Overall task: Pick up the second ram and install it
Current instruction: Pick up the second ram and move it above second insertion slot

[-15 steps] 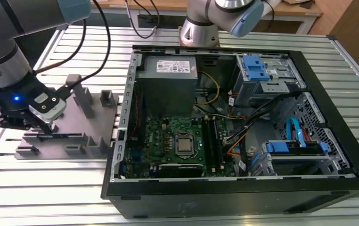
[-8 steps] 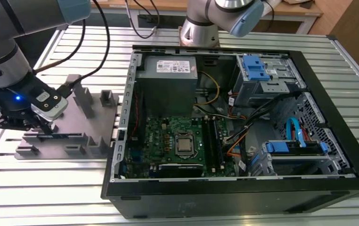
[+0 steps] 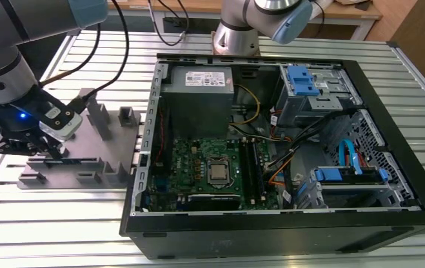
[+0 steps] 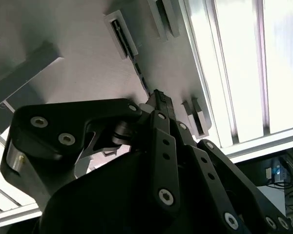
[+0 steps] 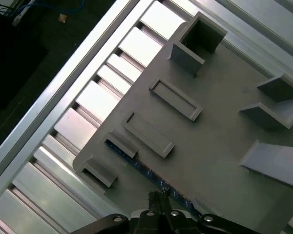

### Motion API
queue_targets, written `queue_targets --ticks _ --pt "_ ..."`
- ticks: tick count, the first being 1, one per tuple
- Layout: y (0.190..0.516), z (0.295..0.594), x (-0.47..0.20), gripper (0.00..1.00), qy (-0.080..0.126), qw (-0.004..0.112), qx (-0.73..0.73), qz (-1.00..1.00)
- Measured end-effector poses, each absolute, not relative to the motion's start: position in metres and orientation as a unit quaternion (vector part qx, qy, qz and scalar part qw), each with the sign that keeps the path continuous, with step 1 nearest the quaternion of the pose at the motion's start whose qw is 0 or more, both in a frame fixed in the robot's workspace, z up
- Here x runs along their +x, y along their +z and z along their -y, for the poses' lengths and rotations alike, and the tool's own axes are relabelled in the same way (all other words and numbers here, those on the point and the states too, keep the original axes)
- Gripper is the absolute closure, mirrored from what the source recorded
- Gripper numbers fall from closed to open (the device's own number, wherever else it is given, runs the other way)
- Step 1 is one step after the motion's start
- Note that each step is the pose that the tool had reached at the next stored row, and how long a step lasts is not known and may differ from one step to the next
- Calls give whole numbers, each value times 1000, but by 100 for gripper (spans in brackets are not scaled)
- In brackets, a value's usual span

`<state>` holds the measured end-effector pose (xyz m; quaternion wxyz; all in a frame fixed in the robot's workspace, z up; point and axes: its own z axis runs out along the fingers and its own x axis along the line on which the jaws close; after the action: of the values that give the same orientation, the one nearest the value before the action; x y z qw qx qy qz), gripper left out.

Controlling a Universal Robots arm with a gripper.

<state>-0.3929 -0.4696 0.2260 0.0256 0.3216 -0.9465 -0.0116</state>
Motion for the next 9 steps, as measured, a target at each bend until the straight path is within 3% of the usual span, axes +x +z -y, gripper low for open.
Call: queue_targets --ticks 9 --pt "226 470 -393 89 -11 26 352 936"
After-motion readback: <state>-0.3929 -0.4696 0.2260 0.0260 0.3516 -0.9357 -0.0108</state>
